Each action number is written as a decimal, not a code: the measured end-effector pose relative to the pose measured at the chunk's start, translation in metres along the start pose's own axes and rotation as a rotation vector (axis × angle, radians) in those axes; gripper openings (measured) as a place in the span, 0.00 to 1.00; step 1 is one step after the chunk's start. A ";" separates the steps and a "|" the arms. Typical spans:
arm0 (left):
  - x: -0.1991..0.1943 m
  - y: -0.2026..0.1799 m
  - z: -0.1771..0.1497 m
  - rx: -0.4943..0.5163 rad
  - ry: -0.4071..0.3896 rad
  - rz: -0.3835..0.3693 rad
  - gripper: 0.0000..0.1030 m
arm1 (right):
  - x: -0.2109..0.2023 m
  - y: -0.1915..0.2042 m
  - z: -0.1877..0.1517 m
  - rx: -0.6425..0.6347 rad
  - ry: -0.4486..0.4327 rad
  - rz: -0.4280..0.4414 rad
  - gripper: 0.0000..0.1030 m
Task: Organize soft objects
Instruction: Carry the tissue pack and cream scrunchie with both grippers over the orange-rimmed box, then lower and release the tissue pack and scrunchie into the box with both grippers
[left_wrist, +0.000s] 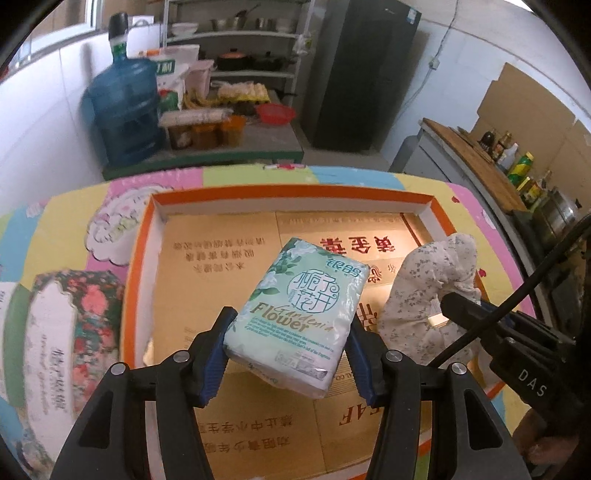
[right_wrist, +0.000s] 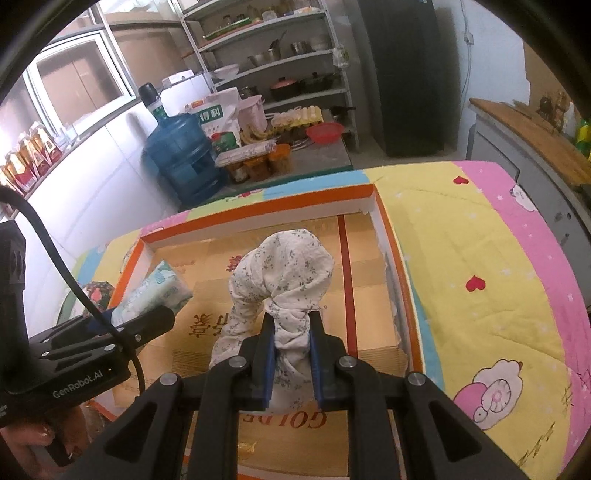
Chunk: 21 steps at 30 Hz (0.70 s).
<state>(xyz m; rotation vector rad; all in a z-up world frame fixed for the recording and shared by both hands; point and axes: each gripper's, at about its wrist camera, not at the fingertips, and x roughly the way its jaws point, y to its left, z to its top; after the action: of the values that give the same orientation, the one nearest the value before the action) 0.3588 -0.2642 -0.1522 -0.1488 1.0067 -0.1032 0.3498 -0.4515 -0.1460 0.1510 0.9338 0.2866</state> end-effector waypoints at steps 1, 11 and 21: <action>0.002 0.001 0.000 -0.003 0.003 -0.002 0.56 | 0.002 -0.001 0.000 -0.001 0.005 -0.003 0.18; 0.007 0.001 0.000 0.000 0.001 -0.046 0.74 | 0.003 0.001 -0.001 -0.020 -0.008 -0.035 0.62; -0.026 -0.006 0.001 0.010 -0.063 -0.087 0.75 | -0.030 0.000 -0.006 0.044 -0.063 -0.025 0.62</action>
<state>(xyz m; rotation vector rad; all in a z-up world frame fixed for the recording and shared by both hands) 0.3456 -0.2659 -0.1285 -0.1852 0.9369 -0.1818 0.3284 -0.4605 -0.1263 0.1875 0.8797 0.2370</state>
